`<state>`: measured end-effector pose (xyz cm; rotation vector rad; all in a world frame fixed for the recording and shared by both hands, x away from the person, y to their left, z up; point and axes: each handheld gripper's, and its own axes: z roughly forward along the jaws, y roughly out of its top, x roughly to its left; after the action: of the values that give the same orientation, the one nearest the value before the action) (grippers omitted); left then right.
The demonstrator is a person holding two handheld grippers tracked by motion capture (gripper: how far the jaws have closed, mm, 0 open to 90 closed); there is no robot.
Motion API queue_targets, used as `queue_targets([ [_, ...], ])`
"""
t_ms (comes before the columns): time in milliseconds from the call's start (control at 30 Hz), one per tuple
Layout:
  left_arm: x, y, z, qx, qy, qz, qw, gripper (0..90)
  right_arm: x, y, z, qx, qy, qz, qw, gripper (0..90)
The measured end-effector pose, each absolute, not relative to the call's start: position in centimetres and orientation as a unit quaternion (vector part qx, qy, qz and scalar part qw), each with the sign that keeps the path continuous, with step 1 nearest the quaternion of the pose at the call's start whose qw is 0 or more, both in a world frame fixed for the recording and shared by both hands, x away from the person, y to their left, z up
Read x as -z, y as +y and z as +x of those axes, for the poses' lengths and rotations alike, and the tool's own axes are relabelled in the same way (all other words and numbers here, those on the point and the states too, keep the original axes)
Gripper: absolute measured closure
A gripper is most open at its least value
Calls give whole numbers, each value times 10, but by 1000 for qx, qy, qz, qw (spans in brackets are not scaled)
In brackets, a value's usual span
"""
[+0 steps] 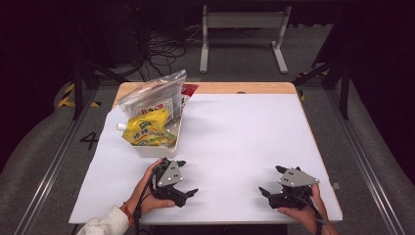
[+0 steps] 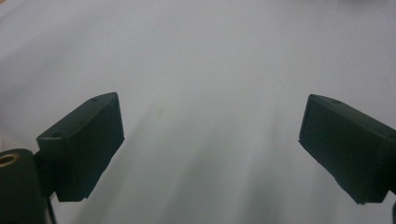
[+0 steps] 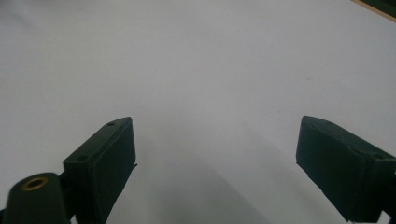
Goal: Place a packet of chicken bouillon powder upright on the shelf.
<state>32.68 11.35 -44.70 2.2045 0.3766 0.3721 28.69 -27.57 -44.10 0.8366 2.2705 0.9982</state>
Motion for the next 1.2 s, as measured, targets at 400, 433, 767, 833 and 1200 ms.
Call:
queue_targets([
  [400, 442, 123, 327, -155, 162, 872, 434, 70, 440, -271, 285, -372, 837, 303, 261, 122],
  [433, 442, 123, 328, -156, 162, 873, 433, 70, 440, -271, 285, -372, 837, 304, 261, 122],
  [767, 442, 122, 329, -159, 158, 876, 426, 70, 439, -273, 285, -376, 835, 306, 262, 122],
  [833, 442, 122, 329, -158, 159, 877, 426, 70, 439, -273, 285, -376, 834, 306, 263, 122],
  [1200, 442, 123, 331, -159, 161, 877, 424, 70, 438, -276, 286, -379, 830, 310, 266, 123],
])
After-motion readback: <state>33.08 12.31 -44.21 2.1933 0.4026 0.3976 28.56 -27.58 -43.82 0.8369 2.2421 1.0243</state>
